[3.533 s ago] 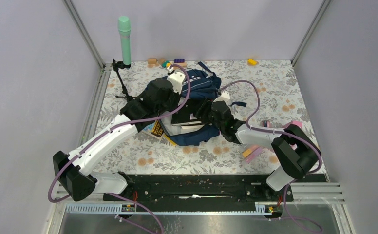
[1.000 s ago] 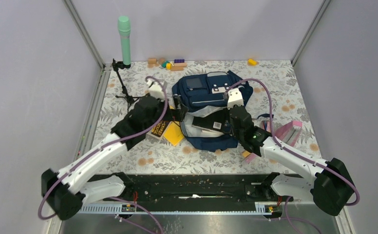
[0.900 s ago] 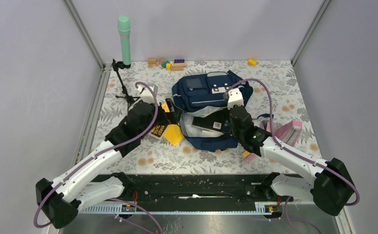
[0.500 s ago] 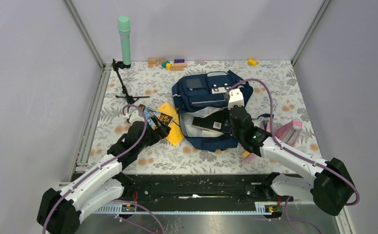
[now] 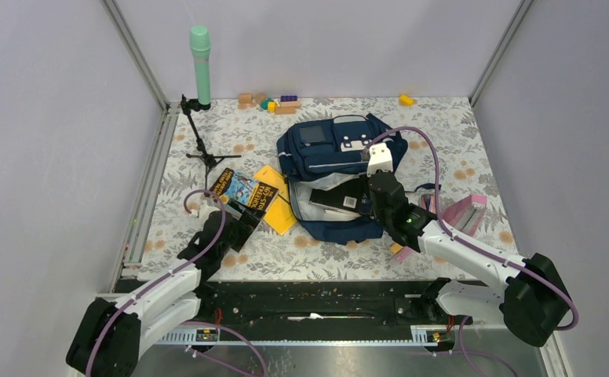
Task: Pack the student bag
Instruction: Pick up the book from the center of the board.
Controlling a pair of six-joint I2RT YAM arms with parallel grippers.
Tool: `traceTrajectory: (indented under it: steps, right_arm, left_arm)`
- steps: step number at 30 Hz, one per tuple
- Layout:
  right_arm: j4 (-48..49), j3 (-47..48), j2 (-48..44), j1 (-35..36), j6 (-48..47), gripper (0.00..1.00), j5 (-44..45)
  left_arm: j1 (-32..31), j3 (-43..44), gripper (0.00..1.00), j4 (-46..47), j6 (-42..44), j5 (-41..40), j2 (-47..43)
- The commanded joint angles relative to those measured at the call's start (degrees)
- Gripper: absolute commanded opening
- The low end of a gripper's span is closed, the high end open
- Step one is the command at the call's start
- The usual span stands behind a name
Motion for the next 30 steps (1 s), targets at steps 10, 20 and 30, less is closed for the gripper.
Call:
traceTrajectory:
  steps: [10,20,30]
  right_arm:
    - [1.83,0.40,-0.39,-0.65,2.56,0.00,0.56]
    - [1.66,0.13,-1.45,-0.65,2.19,0.00,0.71]
    - [1.48,0.03,-1.74,-0.68,2.01,0.00,0.70]
  left_arm:
    - [0.73,-8.94,0.99,26.19,-6.93,-2.81,7.07]
    - [0.76,-10.88,0.99,37.72,-4.96,-5.31,13.68]
    - [0.82,-12.35,0.99,46.70,1.19,-7.93,15.53]
